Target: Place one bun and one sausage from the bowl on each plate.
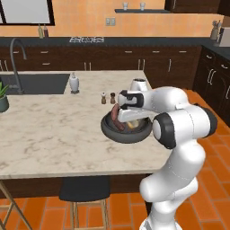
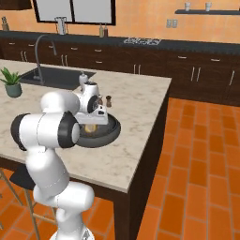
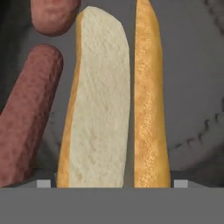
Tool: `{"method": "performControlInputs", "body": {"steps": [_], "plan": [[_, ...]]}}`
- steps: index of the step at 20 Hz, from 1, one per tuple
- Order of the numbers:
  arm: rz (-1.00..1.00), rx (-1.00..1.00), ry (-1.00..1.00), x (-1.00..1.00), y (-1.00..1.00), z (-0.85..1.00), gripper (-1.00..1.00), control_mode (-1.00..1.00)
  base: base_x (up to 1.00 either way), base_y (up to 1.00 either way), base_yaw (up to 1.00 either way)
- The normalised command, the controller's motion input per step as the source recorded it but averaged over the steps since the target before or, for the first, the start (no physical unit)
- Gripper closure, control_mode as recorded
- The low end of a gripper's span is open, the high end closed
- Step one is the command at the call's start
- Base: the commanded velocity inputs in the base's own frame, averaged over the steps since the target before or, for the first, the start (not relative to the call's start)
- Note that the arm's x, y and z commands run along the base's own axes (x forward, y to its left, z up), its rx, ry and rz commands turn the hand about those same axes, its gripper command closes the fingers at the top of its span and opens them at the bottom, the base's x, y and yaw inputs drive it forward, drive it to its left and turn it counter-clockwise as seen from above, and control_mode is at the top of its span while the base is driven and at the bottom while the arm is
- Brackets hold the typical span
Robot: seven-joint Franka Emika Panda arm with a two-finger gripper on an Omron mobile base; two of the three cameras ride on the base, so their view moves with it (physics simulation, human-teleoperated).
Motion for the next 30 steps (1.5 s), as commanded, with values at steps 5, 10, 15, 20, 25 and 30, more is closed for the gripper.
{"method": "performControlInputs", "body": {"steps": [5,10,15,20,25,30], "plan": [[0.00,0.06,-0.07,-0.96,-0.24,0.91,1.00,-1.00,0.00,0.00,0.00],[0.00,0.02,-0.03,-1.00,-0.37,0.30,1.00,-1.00,0.00,0.00,0.00],[0.00,0.00,0.00,-0.70,-0.13,0.00,1.00,-1.00,0.00,0.00,0.00],[0.00,0.00,0.00,-0.26,0.00,0.00,1.00,1.00,-0.24,0.09,-0.01],[0.00,0.00,0.00,0.00,0.00,0.00,1.00,1.00,-0.70,0.68,0.00],[0.00,0.00,0.00,0.00,0.00,0.00,1.00,1.00,-0.64,0.90,0.00]]}}
